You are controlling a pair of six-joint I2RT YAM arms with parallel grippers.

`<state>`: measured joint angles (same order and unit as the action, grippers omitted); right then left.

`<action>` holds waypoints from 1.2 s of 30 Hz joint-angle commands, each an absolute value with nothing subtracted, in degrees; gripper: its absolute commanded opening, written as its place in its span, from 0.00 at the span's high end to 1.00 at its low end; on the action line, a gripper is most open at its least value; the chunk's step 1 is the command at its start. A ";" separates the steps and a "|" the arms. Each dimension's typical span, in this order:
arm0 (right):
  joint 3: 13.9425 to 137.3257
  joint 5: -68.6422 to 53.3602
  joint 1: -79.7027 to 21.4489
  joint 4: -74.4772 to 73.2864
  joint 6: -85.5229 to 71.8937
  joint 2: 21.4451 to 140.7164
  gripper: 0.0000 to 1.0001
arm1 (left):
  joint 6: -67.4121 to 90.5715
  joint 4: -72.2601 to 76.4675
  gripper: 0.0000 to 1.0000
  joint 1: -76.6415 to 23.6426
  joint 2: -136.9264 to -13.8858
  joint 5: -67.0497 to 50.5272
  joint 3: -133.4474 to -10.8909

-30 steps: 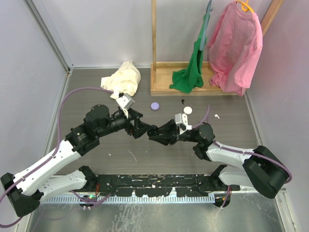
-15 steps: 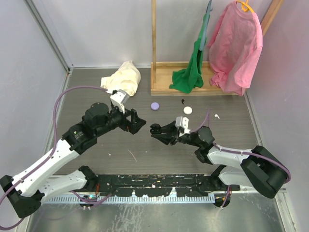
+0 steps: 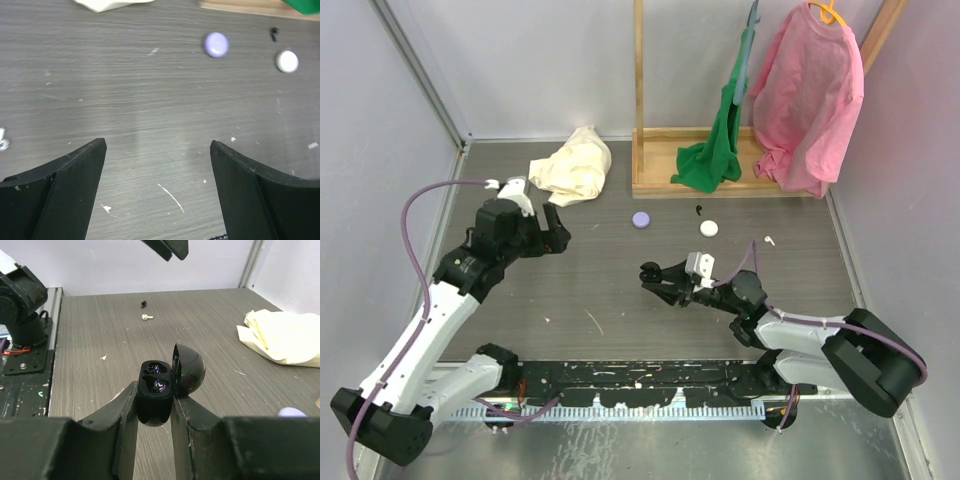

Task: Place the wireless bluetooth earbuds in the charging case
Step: Move the earbud to the center of the board.

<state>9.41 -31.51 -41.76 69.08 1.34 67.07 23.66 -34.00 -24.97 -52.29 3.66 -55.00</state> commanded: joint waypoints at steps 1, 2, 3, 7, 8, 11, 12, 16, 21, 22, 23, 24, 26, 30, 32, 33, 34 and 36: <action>9.73 -28.05 -41.48 66.68 5.94 62.26 0.99 | 25.93 -37.72 0.12 -17.12 -53.89 5.26 -55.14; 9.54 -27.63 -41.48 66.63 6.28 61.93 0.99 | 26.16 -38.27 0.10 -14.79 -54.75 4.74 -55.32; 9.25 -27.38 -41.47 66.98 6.37 62.03 0.99 | 26.31 -38.78 0.09 -12.74 -55.48 4.59 -55.44; 9.04 -27.07 -41.53 68.32 6.16 63.35 0.99 | 26.59 -39.96 0.08 -5.46 -58.74 8.48 -55.96; 9.05 -27.07 -41.51 68.62 6.03 63.65 0.99 | 27.30 -40.33 0.08 -3.53 -59.63 8.90 -56.27; 8.71 -27.03 -41.50 69.74 5.58 63.56 0.99 | 28.46 -41.65 0.08 2.32 -63.02 9.05 -57.45; 8.70 -26.91 -41.56 69.85 5.54 63.48 0.99 | 28.79 -41.82 0.08 3.64 -63.86 10.18 -57.87; 8.79 -27.27 -41.50 69.87 5.13 62.96 0.99 | 29.71 -40.99 0.07 8.85 -65.59 11.35 -58.59; 8.74 -27.60 -41.52 69.34 5.18 62.15 0.99 | 29.85 -38.45 0.08 14.64 -66.94 12.17 -57.79; 8.78 -27.71 -41.49 69.41 5.20 62.48 0.99 | 30.14 -38.52 0.08 15.92 -67.60 11.84 -58.01; 8.96 -27.75 -41.50 69.55 5.03 63.08 0.99 | 30.34 -38.58 0.09 16.73 -68.37 11.74 -58.23; 9.15 -27.94 -41.51 69.71 4.71 63.79 0.99 | 30.70 -38.54 0.09 17.38 -69.32 12.15 -58.34; 9.78 -28.70 -41.56 69.89 3.70 64.96 0.99 | 31.68 -38.27 0.09 18.52 -70.85 12.30 -58.45; 11.14 -29.46 -41.54 67.38 2.63 64.96 0.99 | 33.48 -35.22 0.12 22.31 -75.17 12.03 -57.79; 11.76 -29.42 -41.53 64.60 2.98 64.13 0.99 | 34.63 -34.45 0.12 23.26 -77.94 11.51 -57.79; 12.12 -29.37 -41.56 63.58 2.99 63.86 0.99 | 35.32 -34.28 0.16 23.62 -79.51 11.48 -58.01; 12.41 -29.30 -41.57 62.76 3.10 63.57 0.99 | 35.98 -34.09 0.18 23.95 -80.70 11.55 -58.15; 12.85 -29.05 -41.56 61.15 3.24 63.06 0.99 | 36.96 -32.96 0.21 24.48 -82.91 11.47 -58.14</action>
<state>9.96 -28.86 -41.76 62.30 3.31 65.12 33.78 -37.06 23.22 -79.75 11.18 -56.40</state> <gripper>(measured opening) 0.336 0.817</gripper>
